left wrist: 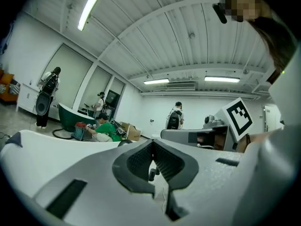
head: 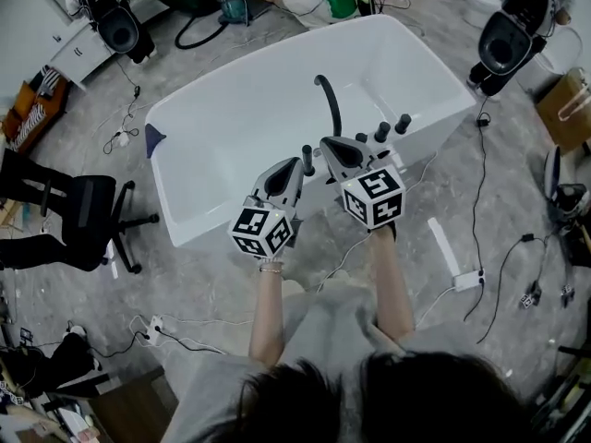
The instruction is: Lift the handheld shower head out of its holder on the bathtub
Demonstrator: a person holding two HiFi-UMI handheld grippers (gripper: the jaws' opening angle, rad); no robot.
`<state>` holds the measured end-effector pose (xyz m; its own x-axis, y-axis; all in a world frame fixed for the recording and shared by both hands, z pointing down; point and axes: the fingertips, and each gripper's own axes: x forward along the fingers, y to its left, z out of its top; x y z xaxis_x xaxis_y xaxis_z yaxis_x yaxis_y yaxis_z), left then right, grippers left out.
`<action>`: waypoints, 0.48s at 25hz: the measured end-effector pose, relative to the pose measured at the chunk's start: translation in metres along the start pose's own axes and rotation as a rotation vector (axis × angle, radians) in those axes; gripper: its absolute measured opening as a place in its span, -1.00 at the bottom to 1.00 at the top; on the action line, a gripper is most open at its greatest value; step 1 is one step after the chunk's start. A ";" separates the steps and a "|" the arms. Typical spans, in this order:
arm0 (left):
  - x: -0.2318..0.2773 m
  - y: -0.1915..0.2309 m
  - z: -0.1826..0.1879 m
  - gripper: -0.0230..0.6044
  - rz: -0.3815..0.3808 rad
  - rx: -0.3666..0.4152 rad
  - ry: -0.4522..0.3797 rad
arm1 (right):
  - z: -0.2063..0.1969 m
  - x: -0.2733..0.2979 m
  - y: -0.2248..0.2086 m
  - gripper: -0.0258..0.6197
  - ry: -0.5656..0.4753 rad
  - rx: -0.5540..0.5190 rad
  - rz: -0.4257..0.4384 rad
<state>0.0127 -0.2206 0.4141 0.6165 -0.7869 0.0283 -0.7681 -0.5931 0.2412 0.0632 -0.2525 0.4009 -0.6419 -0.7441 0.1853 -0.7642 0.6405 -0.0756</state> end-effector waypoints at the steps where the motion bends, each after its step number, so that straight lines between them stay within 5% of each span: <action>1: 0.001 -0.002 -0.004 -0.91 0.009 -0.002 0.006 | -0.002 -0.001 -0.003 -0.92 0.001 0.007 0.008; 12: -0.008 0.044 -0.022 -0.91 0.102 -0.059 0.087 | -0.030 0.037 0.014 -0.92 0.040 0.076 0.060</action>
<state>-0.0223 -0.2364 0.4457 0.5502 -0.8233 0.1393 -0.8178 -0.4976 0.2892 0.0308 -0.2658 0.4363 -0.6850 -0.6953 0.2175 -0.7278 0.6664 -0.1618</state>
